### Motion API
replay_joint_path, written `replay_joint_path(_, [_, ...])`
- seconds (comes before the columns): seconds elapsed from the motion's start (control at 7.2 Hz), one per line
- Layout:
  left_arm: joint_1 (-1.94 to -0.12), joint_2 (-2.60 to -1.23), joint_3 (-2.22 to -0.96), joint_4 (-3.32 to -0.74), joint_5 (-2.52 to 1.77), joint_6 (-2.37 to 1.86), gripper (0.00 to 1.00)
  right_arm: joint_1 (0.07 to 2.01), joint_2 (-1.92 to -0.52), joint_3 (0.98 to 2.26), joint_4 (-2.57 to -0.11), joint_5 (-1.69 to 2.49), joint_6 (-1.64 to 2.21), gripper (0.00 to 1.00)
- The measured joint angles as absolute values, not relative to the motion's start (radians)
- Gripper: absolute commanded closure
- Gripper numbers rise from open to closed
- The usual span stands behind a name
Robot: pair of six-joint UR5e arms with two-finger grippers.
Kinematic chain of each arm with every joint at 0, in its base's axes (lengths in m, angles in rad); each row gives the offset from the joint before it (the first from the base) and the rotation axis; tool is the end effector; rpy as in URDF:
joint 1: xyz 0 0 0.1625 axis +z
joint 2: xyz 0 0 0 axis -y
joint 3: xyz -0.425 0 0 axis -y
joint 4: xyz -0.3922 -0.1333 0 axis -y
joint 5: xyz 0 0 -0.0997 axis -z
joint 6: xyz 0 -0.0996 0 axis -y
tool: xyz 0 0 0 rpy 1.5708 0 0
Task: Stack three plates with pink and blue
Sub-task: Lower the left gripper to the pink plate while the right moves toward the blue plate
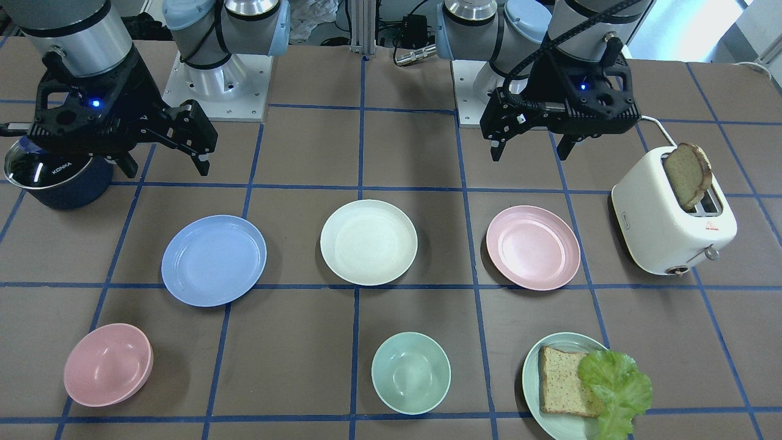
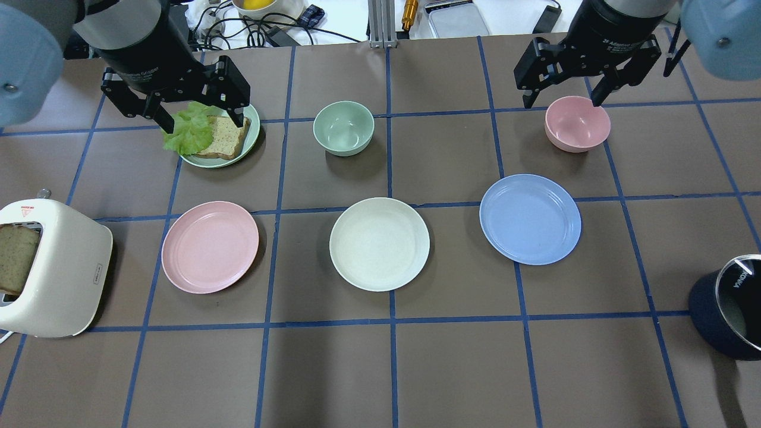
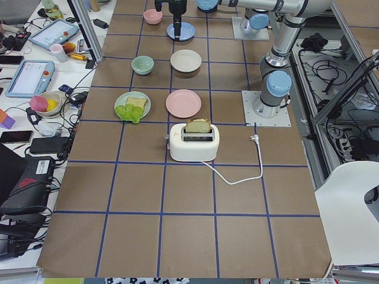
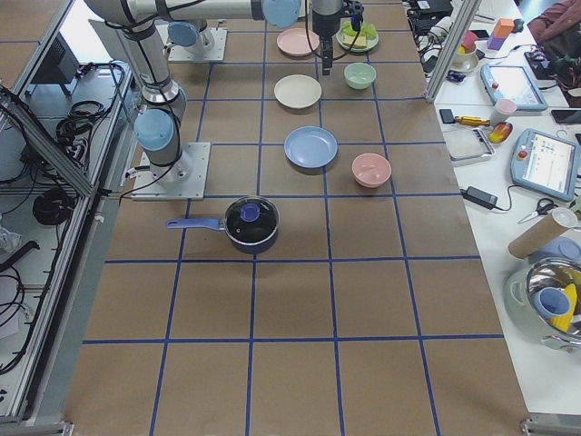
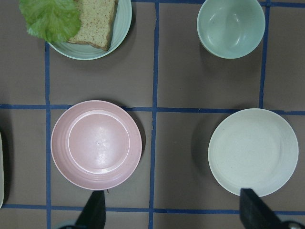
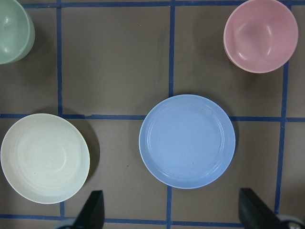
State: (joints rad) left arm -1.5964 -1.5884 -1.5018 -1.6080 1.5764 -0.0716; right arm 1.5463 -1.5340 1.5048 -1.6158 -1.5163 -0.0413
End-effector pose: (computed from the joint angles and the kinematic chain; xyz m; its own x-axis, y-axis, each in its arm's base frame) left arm -0.1455 -0.4967 0.5094 -0.9989 -0.0461 -0.0046 -0.0460 0.9988 -0.0146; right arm 0.1261 -0.5177 0.5069 -0.9985 -0.0208 -0.0512 -0.0168 0.9969 -0.0763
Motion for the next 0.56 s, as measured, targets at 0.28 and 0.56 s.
replay_joint_path(0.28, [-1.593, -1.601, -1.547, -1.632, 1.572, -0.069, 0.0, 1.547, -1.534, 1.505, -1.616, -1.511, -0.041, 0.0])
replay_joint_path(0.56, [-1.575, -1.603, -1.669, -1.529, 1.571, -0.051, 0.0, 1.547, -1.535, 1.502, -1.631, -1.511, -0.041, 0.0])
